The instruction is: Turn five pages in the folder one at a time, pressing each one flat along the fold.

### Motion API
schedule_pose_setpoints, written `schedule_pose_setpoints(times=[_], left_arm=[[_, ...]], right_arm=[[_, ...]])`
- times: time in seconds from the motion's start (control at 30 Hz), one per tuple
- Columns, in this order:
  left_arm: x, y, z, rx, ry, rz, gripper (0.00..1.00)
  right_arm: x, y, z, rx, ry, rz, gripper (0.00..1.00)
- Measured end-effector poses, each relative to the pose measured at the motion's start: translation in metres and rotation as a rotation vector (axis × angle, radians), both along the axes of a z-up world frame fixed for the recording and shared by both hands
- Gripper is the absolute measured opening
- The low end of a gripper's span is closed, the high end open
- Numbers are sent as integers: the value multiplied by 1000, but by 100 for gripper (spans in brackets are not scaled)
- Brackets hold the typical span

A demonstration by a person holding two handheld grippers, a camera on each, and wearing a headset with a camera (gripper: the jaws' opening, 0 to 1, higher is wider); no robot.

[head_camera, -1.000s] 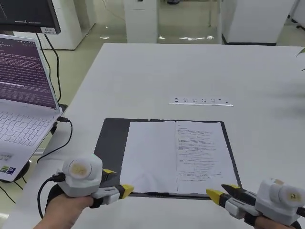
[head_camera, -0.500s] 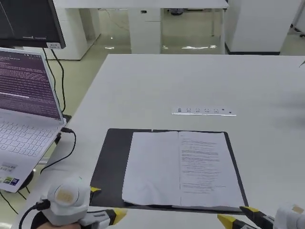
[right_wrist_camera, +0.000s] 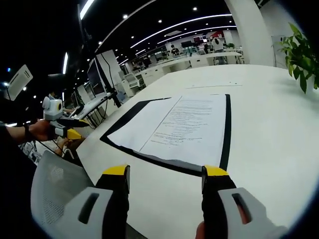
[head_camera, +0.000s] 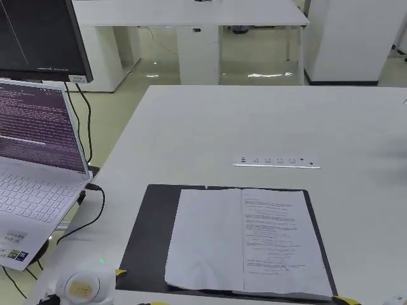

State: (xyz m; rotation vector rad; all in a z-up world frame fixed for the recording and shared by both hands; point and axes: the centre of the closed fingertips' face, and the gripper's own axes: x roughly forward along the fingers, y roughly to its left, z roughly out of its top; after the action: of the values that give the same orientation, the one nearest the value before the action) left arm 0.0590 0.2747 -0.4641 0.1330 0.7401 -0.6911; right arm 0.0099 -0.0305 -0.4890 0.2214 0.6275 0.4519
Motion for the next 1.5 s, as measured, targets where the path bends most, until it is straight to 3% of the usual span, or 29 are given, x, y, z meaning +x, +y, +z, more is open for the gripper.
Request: schedule_pose_setpoints(times=[0.2, 0.57, 0.93, 1.27, 1.5], left_arm=[[3, -17, 2, 1, -1, -37, 69], [12, -53, 3, -16, -6, -96, 69], [12, -103, 0, -27, 12, -218, 69], [24, -144, 1, -72, 18, -278, 68], [27, -172, -6, -65, 26, -336, 68]], right_arm=[[2, -5, 5, 40, -2, -39, 58], [-1, -12, 1, 28, 5, -24, 60], [1, -26, 2, 21, -2, -56, 63], [-5, -26, 0, 30, 23, -58, 64], [-6, -25, 2, 39, 28, -61, 65]])
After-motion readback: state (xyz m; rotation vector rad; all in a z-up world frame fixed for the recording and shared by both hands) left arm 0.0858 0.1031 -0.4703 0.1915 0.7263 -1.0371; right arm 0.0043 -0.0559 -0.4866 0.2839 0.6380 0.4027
